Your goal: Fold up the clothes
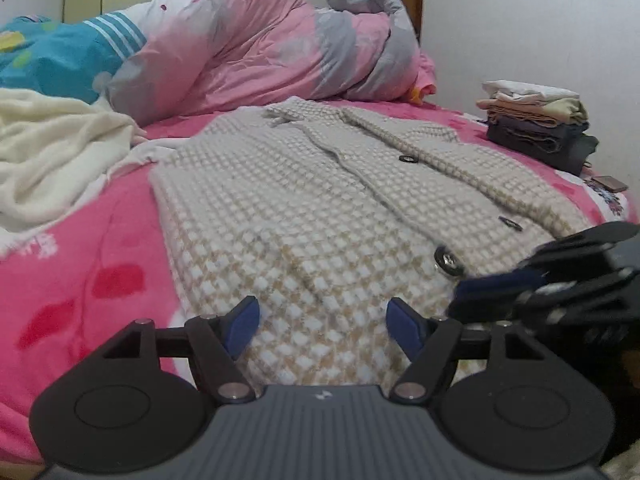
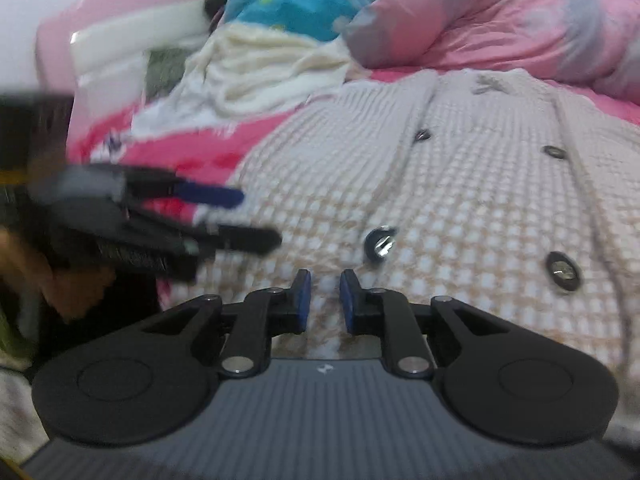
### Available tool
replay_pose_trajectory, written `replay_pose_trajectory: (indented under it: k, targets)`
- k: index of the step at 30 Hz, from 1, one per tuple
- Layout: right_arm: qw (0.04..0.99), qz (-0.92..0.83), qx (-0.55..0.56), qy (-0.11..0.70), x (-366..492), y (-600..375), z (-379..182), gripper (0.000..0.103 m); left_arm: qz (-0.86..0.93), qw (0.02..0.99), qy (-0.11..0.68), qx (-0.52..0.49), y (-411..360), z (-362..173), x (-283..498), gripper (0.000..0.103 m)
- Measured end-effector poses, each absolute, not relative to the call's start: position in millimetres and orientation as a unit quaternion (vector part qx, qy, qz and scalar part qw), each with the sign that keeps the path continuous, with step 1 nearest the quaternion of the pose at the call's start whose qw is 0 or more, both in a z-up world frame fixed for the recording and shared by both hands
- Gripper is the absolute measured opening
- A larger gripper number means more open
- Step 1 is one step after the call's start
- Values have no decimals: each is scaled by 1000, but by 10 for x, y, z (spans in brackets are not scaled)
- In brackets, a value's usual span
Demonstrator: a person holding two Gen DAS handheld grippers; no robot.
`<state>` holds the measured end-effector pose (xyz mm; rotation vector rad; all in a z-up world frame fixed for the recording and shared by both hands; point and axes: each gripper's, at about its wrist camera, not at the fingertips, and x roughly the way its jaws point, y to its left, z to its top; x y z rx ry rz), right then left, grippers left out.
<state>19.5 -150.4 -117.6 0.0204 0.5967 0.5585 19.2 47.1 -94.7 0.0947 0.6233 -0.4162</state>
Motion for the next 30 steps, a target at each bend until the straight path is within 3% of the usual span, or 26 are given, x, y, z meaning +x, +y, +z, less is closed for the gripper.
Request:
replay_pose_trajectory:
  k: [7, 15, 23, 27, 30]
  targets:
    - [959, 141, 72, 236, -36, -2345, -847, 14, -231, 928, 285, 57, 330, -791, -42, 74]
    - [938, 31, 176, 296, 90, -3011, -1180, 13, -219, 910, 319, 147, -83, -1162, -60, 84]
    - [941, 32, 172, 288, 67, -2966, -1151, 16, -201, 912, 354, 60, 35, -946, 23, 87]
    - [943, 32, 173, 281, 17, -2957, -1042, 25, -195, 909, 368, -14, 195, -787, 26, 91]
    - [951, 32, 159, 264, -43, -2917, -926, 44, -192, 907, 370, -59, 309, -660, 50, 95]
